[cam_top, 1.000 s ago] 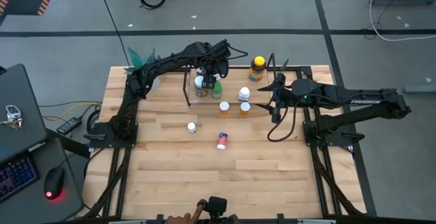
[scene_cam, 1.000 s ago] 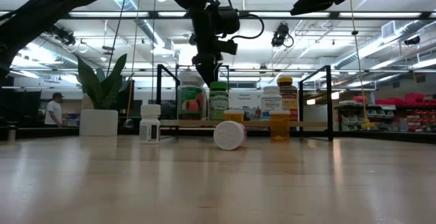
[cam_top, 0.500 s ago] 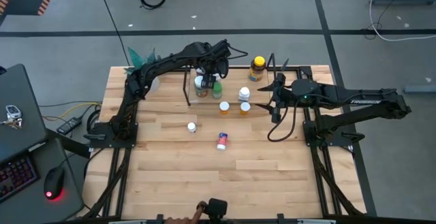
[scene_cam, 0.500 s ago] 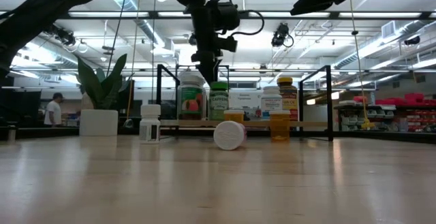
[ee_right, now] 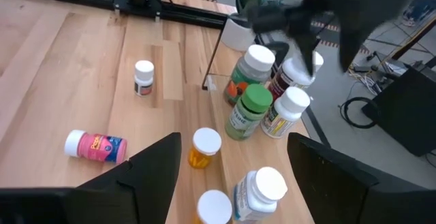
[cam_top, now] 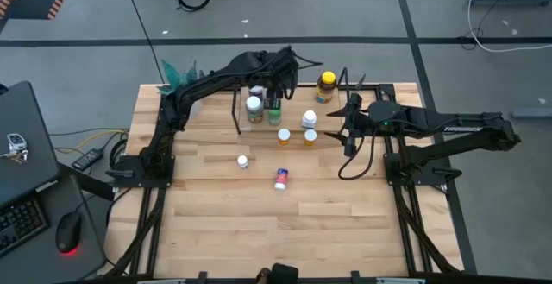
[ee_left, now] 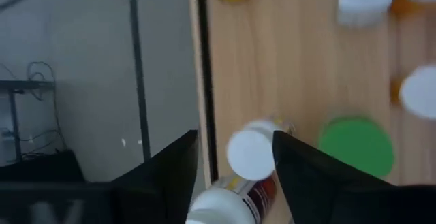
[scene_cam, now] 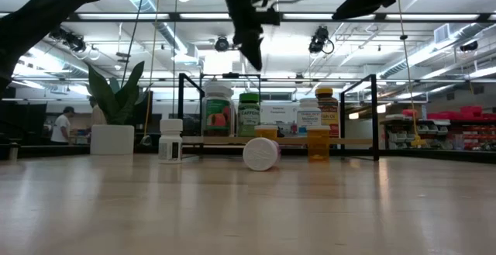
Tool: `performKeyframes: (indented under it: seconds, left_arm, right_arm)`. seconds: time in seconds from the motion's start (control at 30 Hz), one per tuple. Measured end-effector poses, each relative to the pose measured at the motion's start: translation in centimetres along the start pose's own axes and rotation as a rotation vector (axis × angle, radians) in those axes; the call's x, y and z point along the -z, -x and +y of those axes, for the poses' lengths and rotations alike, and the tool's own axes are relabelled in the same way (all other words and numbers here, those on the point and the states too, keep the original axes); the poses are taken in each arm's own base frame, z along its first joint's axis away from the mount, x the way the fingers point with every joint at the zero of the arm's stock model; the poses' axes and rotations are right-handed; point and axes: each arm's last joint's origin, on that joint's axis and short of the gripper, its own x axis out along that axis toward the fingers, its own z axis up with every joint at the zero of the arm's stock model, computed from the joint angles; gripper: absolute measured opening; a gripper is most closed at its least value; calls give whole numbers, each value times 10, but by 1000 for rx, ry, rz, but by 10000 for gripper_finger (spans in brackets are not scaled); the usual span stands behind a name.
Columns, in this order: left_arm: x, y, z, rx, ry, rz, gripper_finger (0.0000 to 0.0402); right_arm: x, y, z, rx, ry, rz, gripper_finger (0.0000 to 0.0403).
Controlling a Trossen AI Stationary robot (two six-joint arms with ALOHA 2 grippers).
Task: Pick and place medicine bottles onto shelf by color
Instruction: Put the small white pill bottle on the shelf
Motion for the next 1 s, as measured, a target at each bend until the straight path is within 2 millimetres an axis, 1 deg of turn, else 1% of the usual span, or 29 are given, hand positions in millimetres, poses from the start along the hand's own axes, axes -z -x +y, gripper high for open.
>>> performKeyframes:
  seconds: [0.1, 0.2, 0.27, 0.33, 0.43, 0.53, 0.77, 0.87, 1.0]
  left_arm:
    - [-4, 22, -2, -13, 29, -39, 173]
    - [-4, 43, -7, 27, 64, -93, 154]
    - [-5, 54, -14, 79, 79, -133, 143]
    - [-5, 60, -23, 128, 71, -155, 134]
    - [-4, 60, -39, 162, 45, -150, 126]
    - [-1, 56, -54, 195, 35, -126, 123]
    - [17, 43, -86, 332, 42, -52, 123]
    - [27, 47, -95, 372, 68, -61, 122]
    - [41, 59, -107, 365, 100, -112, 117]
  right_arm:
    - [1, 0, 0, -2, -9, 9, 275]
    - [6, -3, 2, -5, -12, 23, 275]
    - [11, -5, 4, -9, -8, 42, 275]
    - [14, -8, 4, -8, -8, 45, 275]
    - [17, -13, 6, -6, -9, 38, 275]
    - [19, -18, 8, -6, -7, 37, 275]
    - [18, -28, 10, -6, -6, 36, 275]
    - [18, -34, 12, -8, -4, 45, 275]
    - [19, -45, 14, -11, 20, 52, 275]
